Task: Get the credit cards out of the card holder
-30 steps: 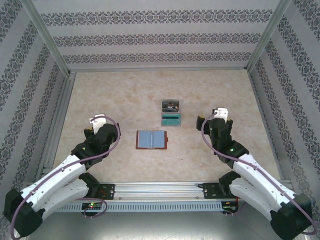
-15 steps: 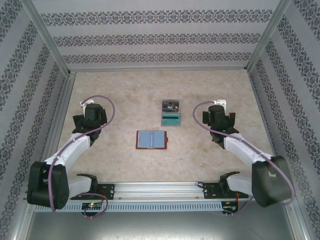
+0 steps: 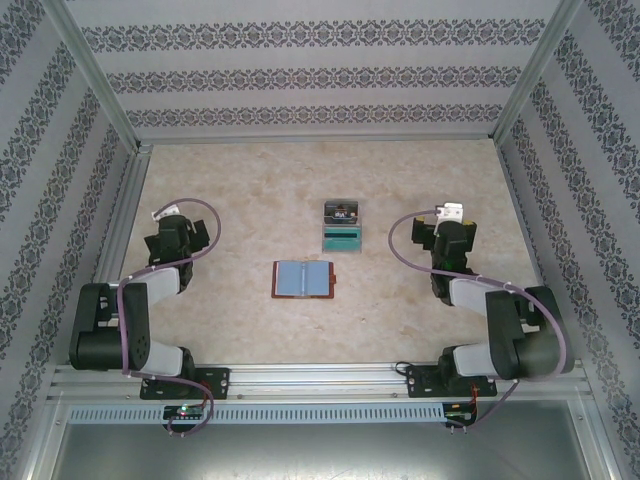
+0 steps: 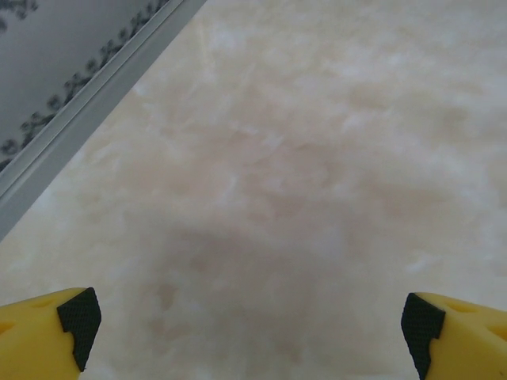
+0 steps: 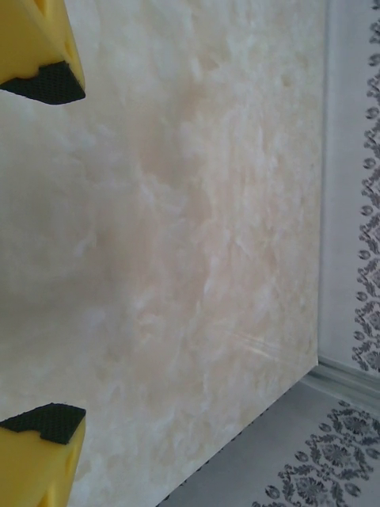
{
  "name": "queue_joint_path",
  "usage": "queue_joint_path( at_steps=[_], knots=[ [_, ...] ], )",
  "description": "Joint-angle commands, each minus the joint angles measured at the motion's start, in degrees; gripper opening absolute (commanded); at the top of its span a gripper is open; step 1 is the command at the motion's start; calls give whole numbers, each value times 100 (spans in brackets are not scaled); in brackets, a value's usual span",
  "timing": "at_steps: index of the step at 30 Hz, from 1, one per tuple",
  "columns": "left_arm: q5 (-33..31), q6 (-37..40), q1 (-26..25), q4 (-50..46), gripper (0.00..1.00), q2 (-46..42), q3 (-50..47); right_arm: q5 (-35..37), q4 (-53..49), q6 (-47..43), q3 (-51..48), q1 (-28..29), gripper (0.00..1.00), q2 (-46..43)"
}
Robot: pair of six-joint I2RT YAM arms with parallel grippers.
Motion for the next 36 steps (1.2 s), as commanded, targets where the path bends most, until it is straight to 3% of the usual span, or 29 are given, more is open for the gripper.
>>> queue_joint_path(
  at_steps=[1,8,13,16,17,18,20,21,36],
  knots=[
    [491,17,49,1002,99,62,-242,-609,1333,160,-313,-116,98,470],
    [696,141,19,1406,99,24,-466,-904,932,0,-69,-78,98,574],
    [1241,601,-161,1519,100,212,-372,-1070,800,-42,139,-105,98,602],
    [1533,1148,-465,2389,99,780,-536,-1057,752,-10,152,-128,98,591],
    [1340,1224,-570,2578,99,891,-540,-1045,741,-9,163,-127,98,596],
    [1070,1074,-592,1943,99,738,-410,-1052,728,-10,168,-132,98,597],
    [954,999,-548,2193,99,842,-416,-1050,735,-6,168,-127,98,599],
    [968,969,-544,1883,99,745,-339,-1041,736,-10,161,-127,98,591],
    [957,979,-539,2002,99,787,-363,-1052,710,-9,176,-123,98,591]
  ],
)
